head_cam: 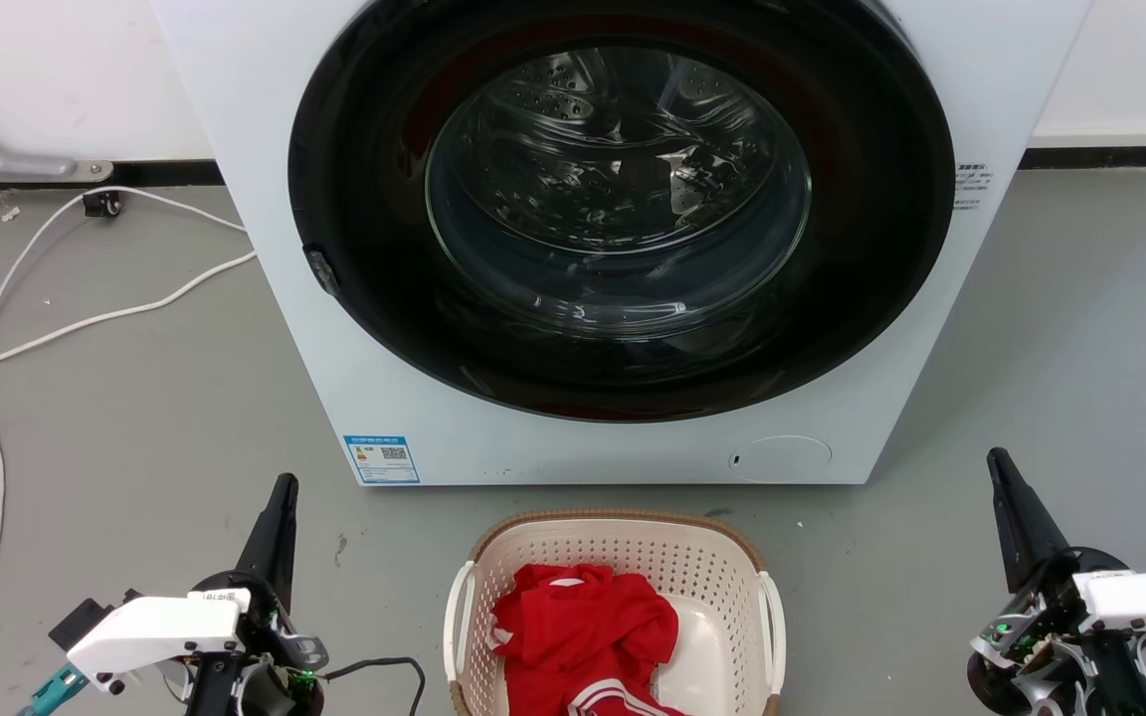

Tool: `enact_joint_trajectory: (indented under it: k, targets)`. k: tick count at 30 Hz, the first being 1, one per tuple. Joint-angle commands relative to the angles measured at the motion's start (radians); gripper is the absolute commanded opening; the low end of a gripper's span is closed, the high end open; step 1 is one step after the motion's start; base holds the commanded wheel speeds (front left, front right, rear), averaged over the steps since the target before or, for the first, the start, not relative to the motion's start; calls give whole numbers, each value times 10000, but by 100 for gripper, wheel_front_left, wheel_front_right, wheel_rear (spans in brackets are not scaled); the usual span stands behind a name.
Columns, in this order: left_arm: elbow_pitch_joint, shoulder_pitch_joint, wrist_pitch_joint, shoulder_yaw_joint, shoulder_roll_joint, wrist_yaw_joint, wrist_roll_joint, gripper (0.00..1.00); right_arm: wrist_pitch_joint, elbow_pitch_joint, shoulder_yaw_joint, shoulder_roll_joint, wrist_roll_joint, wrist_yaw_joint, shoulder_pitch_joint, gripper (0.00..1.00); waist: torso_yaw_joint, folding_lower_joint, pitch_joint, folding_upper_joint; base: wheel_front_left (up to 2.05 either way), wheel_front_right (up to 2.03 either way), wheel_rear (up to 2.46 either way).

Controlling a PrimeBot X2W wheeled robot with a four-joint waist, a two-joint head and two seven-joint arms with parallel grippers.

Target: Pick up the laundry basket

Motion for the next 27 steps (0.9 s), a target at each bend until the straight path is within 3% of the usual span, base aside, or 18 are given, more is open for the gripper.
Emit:
enact_joint_trajectory:
  k: [1, 23, 24, 27]
  targets:
    - [11, -98, 35, 32, -11, -20, 9, 0, 17, 8, -17, 36, -52, 0, -104, 0, 0, 0, 0, -1, 0, 0, 0]
    - [11, -99, 40, 40, -18, -20, 21, 0, 31, 9, -29, 45, -68, 0, -106, 0, 0, 0, 0, -1, 0, 0, 0]
    - [0, -1, 9, 10, -6, 0, 2, 100, 9, 0, -13, 10, -2, 0, -1, 100, 0, 0, 0, -1, 0, 0, 0]
    - [117, 78, -10, -5, -25, 2, 4, 100, 11, 113, -4, 17, -2, 0, 90, 100, 0, 0, -1, -1, 0, 0, 0]
